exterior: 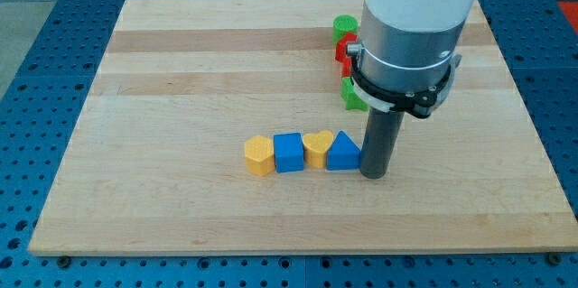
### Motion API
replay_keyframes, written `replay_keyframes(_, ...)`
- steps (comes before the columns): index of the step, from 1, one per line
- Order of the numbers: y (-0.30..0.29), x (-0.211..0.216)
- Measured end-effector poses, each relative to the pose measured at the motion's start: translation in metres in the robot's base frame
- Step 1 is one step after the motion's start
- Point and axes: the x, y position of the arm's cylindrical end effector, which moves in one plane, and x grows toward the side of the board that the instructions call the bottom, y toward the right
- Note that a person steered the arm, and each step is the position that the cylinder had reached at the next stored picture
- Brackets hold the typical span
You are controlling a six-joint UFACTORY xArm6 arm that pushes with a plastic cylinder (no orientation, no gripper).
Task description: Push your arm to the right of the green circle
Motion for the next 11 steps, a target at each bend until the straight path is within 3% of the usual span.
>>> replay_keyframes(2,0.020,0.000)
replay_keyframes(4,0.119,-0.004)
replay_keyframes(8,0.134,-0.173)
replay_keyframes(11,0.079,-0.265)
